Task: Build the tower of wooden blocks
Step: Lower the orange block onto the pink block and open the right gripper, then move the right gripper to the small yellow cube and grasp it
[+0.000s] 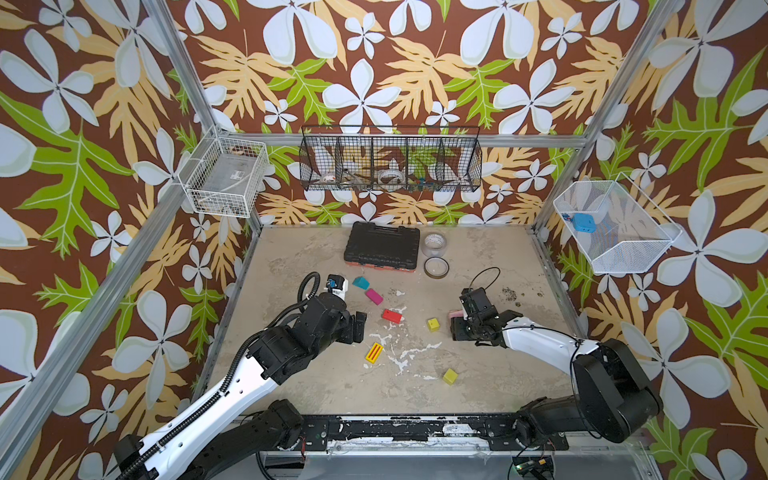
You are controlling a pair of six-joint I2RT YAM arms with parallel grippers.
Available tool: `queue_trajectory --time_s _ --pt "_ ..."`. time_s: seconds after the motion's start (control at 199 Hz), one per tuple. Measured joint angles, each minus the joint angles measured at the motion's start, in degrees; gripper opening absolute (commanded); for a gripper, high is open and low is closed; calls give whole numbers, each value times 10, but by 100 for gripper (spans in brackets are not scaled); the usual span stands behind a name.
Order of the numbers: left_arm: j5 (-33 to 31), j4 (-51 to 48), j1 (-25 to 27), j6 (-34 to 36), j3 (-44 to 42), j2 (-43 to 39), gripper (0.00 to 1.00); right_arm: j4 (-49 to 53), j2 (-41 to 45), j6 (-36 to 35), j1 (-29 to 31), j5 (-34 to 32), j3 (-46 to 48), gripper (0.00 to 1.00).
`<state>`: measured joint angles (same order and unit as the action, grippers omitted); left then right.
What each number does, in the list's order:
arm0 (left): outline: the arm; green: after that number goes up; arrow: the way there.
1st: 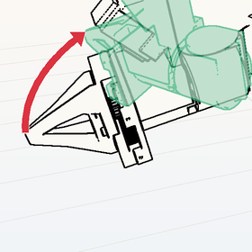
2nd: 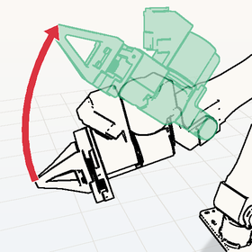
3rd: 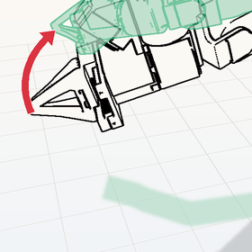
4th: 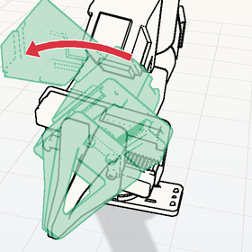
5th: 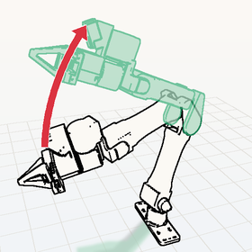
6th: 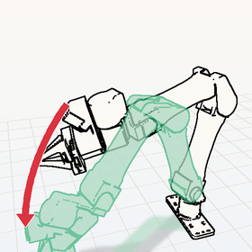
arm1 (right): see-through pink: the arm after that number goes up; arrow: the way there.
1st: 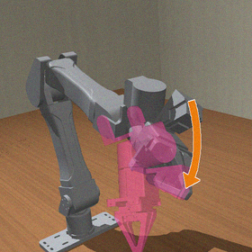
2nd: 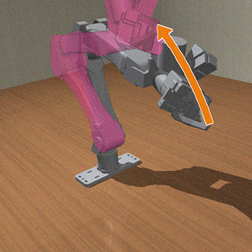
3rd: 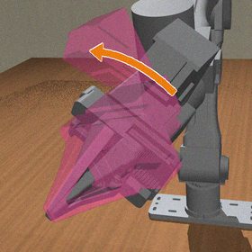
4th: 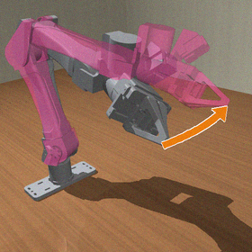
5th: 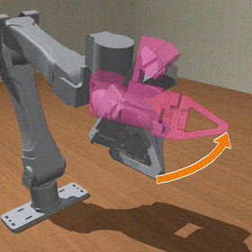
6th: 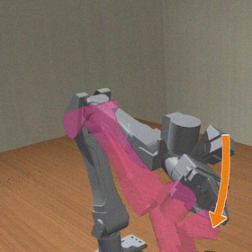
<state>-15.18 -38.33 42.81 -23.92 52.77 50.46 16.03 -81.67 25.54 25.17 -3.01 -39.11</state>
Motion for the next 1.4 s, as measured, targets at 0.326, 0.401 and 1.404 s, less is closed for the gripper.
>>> queue_trajectory --time_s 0.326,0.401,1.404 --pt "0 0 0 0 0 -2 89 4 0 7 -5 -1 -3 77" --pt "0 0 0 0 0 -2 89 5 6 8 -5 -1 -4 83" --pt "-11 0 0 0 0 8 89 46 349 108 254 27 151 88"
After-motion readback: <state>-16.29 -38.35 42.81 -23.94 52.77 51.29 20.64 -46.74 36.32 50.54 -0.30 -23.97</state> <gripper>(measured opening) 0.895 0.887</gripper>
